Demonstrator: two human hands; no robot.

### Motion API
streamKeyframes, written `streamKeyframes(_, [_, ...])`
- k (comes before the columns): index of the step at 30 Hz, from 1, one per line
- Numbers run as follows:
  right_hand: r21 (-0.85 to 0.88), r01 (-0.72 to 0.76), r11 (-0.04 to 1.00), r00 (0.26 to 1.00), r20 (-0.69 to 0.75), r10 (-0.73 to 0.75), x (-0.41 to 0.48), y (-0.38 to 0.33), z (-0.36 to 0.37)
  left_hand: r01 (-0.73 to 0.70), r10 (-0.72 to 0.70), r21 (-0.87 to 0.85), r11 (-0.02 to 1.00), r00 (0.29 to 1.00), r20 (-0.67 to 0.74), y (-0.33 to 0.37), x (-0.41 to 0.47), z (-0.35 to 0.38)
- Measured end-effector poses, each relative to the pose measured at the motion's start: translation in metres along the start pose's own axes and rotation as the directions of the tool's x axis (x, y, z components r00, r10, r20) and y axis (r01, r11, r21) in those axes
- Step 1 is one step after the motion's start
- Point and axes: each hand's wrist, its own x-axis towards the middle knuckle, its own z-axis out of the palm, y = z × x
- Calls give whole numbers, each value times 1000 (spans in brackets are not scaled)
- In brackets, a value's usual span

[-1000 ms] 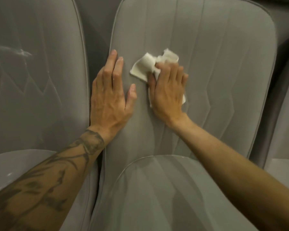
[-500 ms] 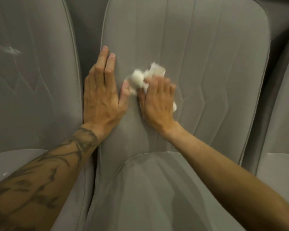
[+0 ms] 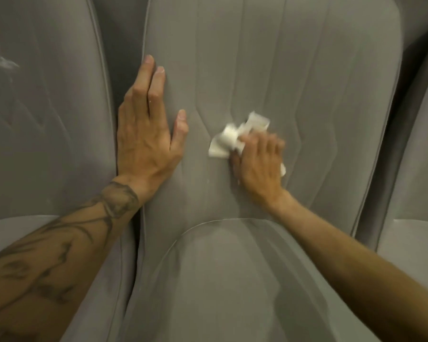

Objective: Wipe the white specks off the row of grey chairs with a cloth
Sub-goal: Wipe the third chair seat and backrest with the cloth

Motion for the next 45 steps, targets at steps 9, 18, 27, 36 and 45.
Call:
streamKeyframes(9, [72, 67, 995, 997, 36, -70, 22, -19, 4, 8, -8, 7, 1000, 1000, 12, 2, 1, -3])
streamKeyframes(18, [311, 139, 940, 959, 193, -206, -51, -86, -5, 12, -12, 3, 1000, 1000, 10, 3, 1, -4])
streamKeyframes(27, [211, -127, 969, 985, 142, 99, -38, -90, 3, 6, -7, 21, 1000, 1000, 9, 2, 0, -3])
streamKeyframes(36, [142, 134, 981, 871, 455, -184, -64, -64, -25, -36, 17, 110, 993, 986, 168, 6, 3, -23])
streamKeyframes(45, [149, 45, 988, 751, 647, -132, -87, -95, -43, -143, 100, 275, 951, 981, 164, -56, 7, -60])
